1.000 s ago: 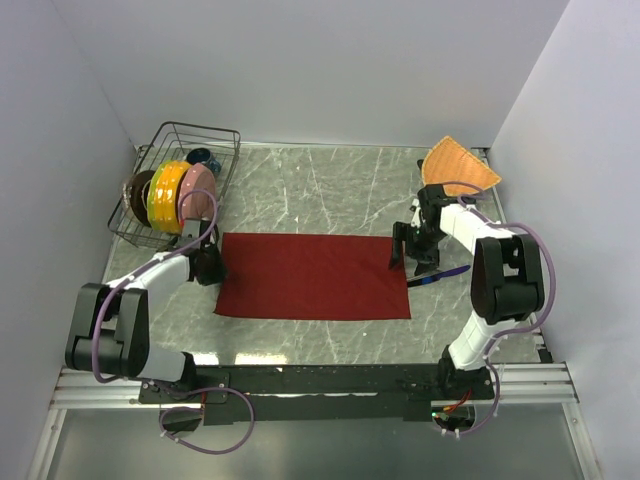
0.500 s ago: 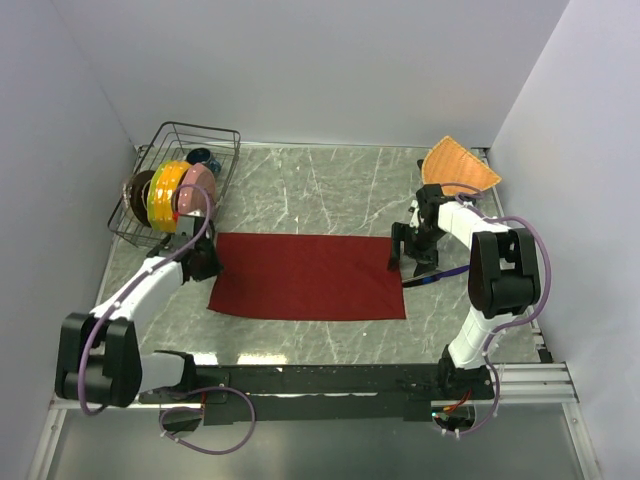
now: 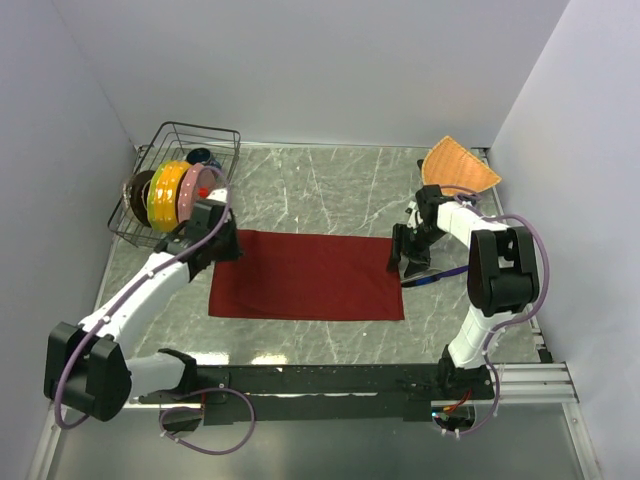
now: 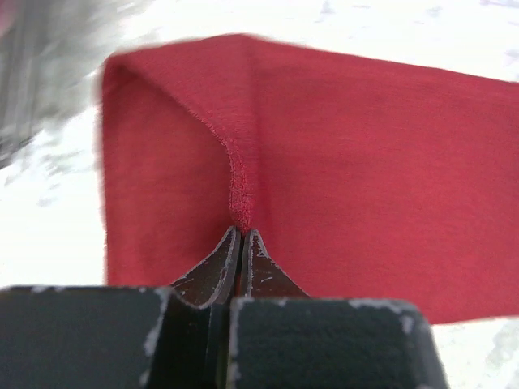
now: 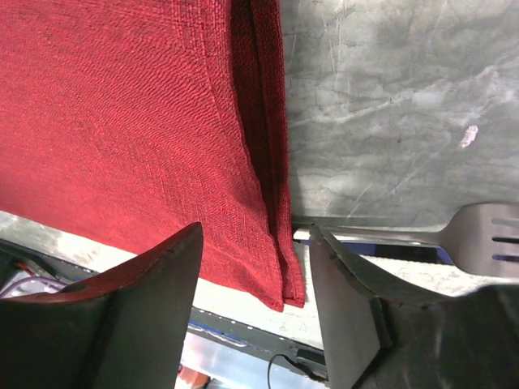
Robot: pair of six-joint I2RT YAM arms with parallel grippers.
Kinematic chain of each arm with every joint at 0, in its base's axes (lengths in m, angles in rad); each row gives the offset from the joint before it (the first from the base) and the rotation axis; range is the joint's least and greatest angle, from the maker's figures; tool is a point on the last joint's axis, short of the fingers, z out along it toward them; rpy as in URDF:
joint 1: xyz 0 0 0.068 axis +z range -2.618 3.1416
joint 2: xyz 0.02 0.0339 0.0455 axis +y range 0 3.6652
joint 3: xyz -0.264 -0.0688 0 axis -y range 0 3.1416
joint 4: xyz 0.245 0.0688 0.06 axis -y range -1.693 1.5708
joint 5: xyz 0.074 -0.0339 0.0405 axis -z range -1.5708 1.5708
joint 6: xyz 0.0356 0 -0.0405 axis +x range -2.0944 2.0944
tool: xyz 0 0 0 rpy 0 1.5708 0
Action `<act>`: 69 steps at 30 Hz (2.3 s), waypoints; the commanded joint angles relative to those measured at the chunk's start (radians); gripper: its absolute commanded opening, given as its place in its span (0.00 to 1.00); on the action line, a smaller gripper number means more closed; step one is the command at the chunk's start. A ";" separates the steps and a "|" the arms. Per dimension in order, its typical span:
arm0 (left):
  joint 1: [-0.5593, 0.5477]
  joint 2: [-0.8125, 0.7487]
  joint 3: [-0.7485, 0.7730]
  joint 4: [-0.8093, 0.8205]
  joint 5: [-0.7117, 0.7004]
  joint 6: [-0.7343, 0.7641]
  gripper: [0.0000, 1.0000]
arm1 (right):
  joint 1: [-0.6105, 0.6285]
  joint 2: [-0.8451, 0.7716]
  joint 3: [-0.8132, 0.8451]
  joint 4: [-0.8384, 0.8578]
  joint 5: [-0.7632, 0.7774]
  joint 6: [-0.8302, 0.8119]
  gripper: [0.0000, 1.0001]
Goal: Fold the napkin into a case and place the utensils inside
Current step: Pick up the rectangle-folded napkin at the center of the board.
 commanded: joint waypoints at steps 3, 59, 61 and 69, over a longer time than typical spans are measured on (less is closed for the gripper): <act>-0.086 0.081 0.083 -0.024 -0.003 -0.029 0.01 | -0.007 0.025 0.031 0.002 -0.012 0.004 0.57; 0.105 0.018 -0.022 -0.164 -0.115 -0.163 0.76 | 0.105 -0.097 -0.210 -0.027 0.064 0.022 0.40; 0.104 0.018 -0.023 -0.163 -0.115 -0.161 0.76 | 0.105 -0.100 -0.211 -0.027 0.066 0.022 0.37; 0.106 0.029 -0.022 -0.163 -0.116 -0.161 0.76 | 0.108 -0.143 -0.171 -0.064 0.043 0.005 0.00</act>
